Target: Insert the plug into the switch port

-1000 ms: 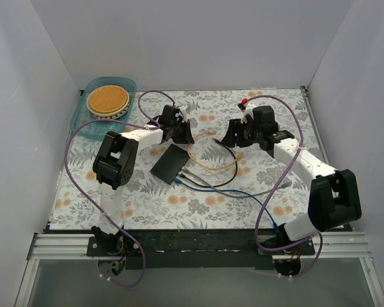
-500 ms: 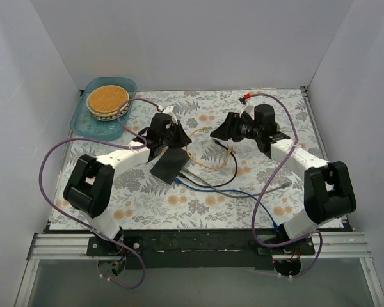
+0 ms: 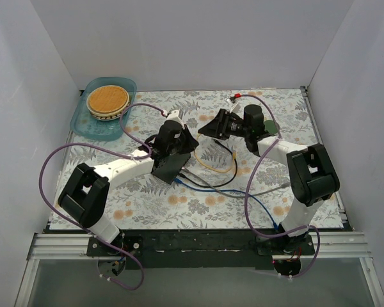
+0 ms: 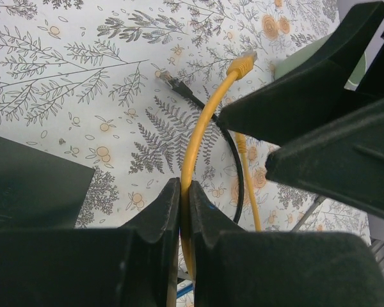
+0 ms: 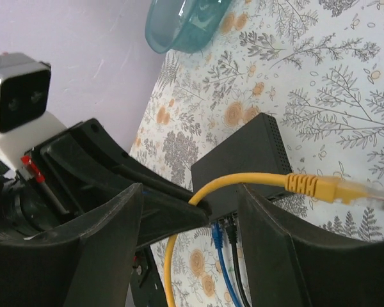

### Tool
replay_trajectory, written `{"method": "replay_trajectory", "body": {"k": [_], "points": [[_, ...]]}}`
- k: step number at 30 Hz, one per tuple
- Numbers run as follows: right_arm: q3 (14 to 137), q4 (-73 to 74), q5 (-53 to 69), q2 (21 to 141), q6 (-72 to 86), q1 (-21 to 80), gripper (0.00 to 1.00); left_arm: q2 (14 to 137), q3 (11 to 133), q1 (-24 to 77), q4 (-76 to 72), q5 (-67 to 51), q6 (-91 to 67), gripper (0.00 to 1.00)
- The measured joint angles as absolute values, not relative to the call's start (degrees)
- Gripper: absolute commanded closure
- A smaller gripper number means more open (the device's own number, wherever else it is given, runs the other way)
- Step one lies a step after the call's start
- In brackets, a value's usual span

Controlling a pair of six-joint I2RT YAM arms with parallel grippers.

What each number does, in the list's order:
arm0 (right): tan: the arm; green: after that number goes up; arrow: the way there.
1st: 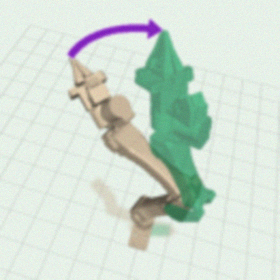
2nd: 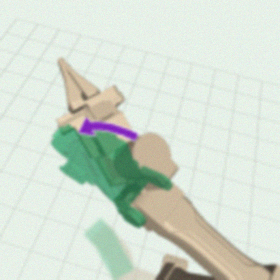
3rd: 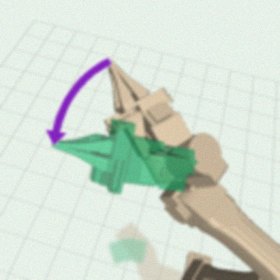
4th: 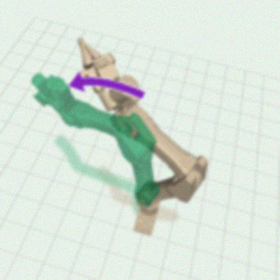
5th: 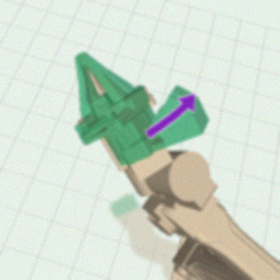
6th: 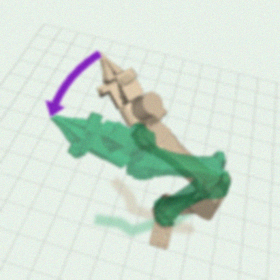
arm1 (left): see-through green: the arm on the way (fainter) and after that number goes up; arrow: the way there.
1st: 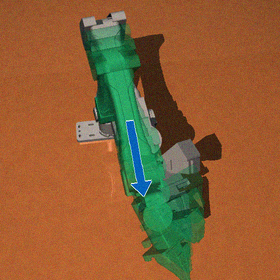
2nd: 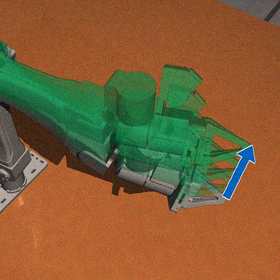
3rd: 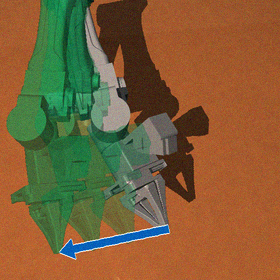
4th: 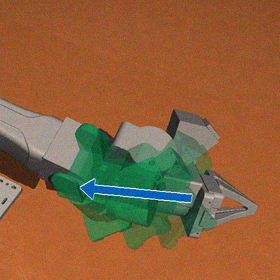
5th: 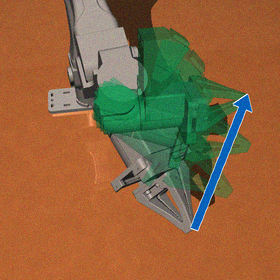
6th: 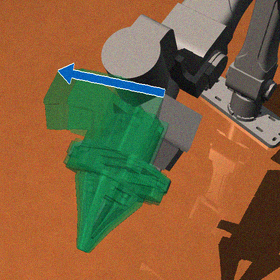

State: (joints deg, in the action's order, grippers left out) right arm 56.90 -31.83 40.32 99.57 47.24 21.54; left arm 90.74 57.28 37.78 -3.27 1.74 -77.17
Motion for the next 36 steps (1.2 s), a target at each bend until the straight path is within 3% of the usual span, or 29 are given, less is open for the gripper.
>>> {"method": "replay_trajectory", "body": {"k": [11, 17, 23, 24, 26, 27, 28, 30, 31, 33, 36], "points": [[60.2, -33.3, 41.6, 103.5, 51.1, 21.8, 0.42, 88.7, 57.0, 38.8, -3.0, 5.1, -79.1, 1.0], [60.4, -35.5, 42.0, 104.1, 52.3, 21.9, 0.56, 88.0, 57.0, 39.1, -3.0, 5.2, -79.3, 1.0], [63.2, -39.4, 42.4, 108.4, 56.0, 21.9, 0.75, 86.8, 56.4, 40.8, -3.6, 6.0, -78.8, 1.0], [64.0, -40.2, 42.6, 109.1, 56.9, 21.9, 0.87, 86.5, 56.0, 41.2, -4.0, 6.4, -78.7, 0.99], [65.4, -41.5, 43.3, 110.3, 58.3, 22.1, 0.98, 86.1, 55.1, 41.6, -4.8, 7.2, -78.4, 0.97], [66.0, -42.1, 44.0, 110.7, 59.0, 22.3, 0.99, 86.0, 54.8, 41.8, -5.1, 7.6, -78.3, 0.92], [66.5, -42.6, 44.4, 110.9, 59.5, 22.5, 0.99, 85.9, 54.6, 41.8, -5.4, 7.9, -78.2, 0.76], [67.2, -43.7, 45.1, 111.2, 60.1, 22.6, 0.99, 85.5, 54.3, 41.8, -5.8, 8.3, -78.1, 0.4], [67.6, -44.2, 45.2, 111.2, 60.1, 22.5, 0.99, 85.2, 54.1, 41.9, -5.7, 8.2, -77.8, 0.12], [68.9, -44.8, 46.5, 111.2, 59.0, 22.3, 0.99, 84.6, 54.0, 42.4, -4.9, 8.8, -77.7, 0.02], [72.6, -41.4, 49.6, 111.2, 53.0, 22.0, 0.99, 83.8, 54.0, 42.3, -3.1, 9.5, -78.2, 0.02]]}}
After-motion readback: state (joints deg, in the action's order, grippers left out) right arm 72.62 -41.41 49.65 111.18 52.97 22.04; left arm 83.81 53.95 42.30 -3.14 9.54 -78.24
